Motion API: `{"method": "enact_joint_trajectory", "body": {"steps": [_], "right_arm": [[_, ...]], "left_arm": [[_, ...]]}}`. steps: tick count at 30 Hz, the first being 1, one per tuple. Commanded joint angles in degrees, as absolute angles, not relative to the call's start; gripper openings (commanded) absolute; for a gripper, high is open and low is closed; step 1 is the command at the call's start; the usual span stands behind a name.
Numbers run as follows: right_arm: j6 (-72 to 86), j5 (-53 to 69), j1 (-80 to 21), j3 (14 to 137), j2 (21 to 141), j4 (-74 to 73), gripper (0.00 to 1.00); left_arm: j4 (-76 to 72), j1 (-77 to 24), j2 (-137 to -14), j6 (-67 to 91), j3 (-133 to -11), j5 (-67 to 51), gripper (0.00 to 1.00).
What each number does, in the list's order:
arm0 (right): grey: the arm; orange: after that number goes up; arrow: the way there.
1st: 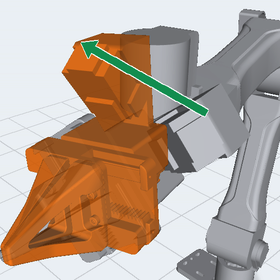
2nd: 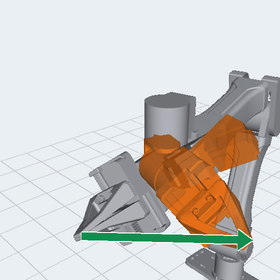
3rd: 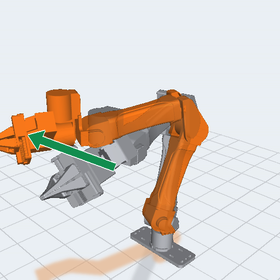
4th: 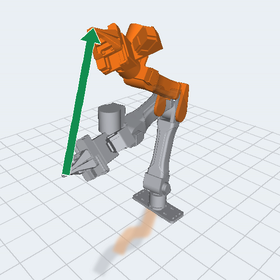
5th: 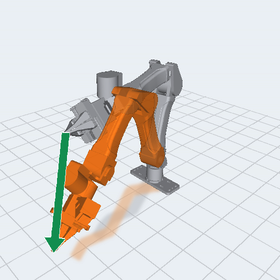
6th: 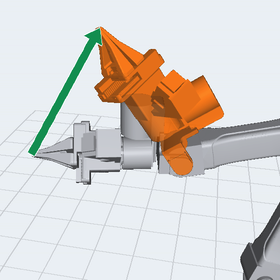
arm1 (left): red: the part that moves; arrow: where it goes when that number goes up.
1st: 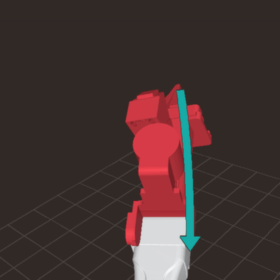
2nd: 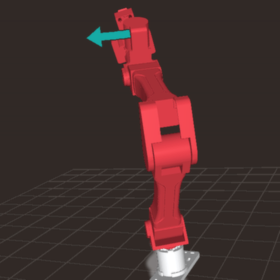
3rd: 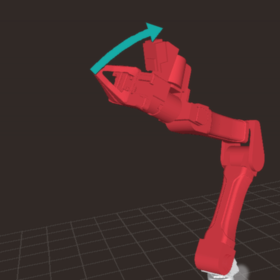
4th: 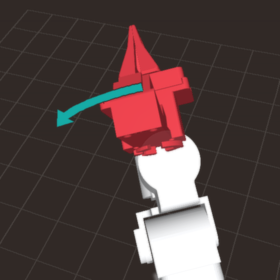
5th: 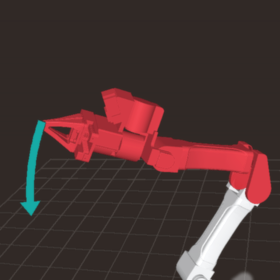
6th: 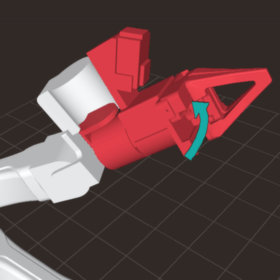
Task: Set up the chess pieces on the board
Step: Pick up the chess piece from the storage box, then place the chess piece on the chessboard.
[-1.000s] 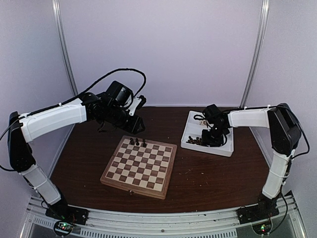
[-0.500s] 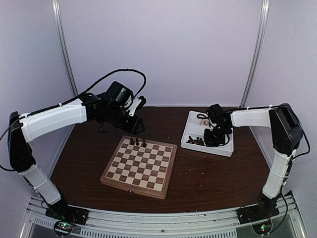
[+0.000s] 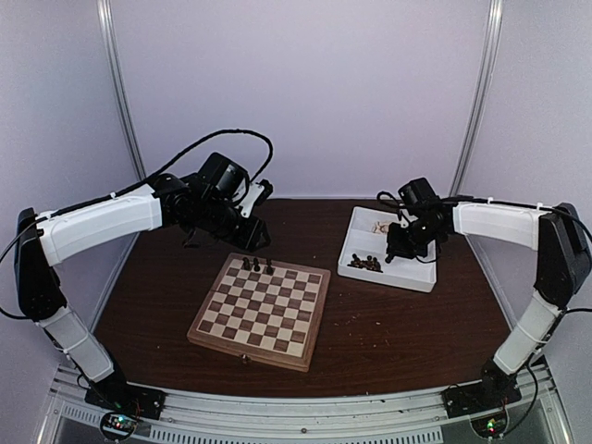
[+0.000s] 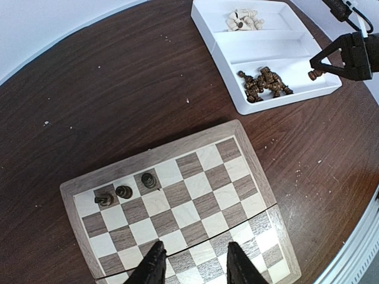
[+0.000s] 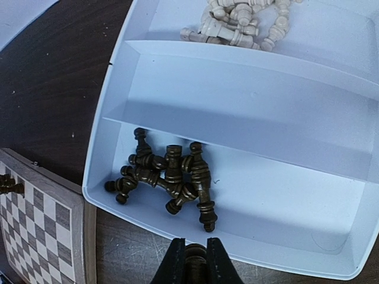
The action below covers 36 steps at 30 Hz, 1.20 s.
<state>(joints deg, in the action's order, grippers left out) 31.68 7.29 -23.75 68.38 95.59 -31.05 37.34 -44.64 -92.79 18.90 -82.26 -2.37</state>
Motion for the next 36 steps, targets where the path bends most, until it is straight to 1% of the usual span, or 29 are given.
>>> {"method": "enact_joint_trajectory", "body": {"steps": [1, 5, 13, 21, 29, 36], "right_arm": [[31.0, 13.59, -23.6, 65.35, 92.85, -25.21, 0.08], [31.41, 18.92, -25.24, 63.24, 92.03, -19.82, 0.08], [27.92, 17.8, -34.55, 65.63, 94.69, -18.16, 0.08], [23.22, 13.54, -45.66, 73.18, 101.48, -19.14, 0.08], [19.89, 6.29, -51.59, 80.9, 108.9, -24.46, 0.09], [17.8, 0.45, -54.4, 85.49, 112.88, -29.62, 0.11]], "left_arm": [[35.28, -44.91, -92.52, 18.39, -81.92, -2.02, 0.36], [35.24, -44.91, -92.55, 18.63, -81.61, -2.15, 0.36], [35.17, -44.91, -92.4, 18.94, -81.3, -2.1, 0.36], [35.19, -44.92, -91.48, 19.6, -80.63, -0.89, 0.36], [34.89, -44.91, -88.09, 20.74, -77.78, 5.82, 0.36], [34.89, -44.91, -87.56, 20.71, -76.87, 6.03, 0.36]]}}
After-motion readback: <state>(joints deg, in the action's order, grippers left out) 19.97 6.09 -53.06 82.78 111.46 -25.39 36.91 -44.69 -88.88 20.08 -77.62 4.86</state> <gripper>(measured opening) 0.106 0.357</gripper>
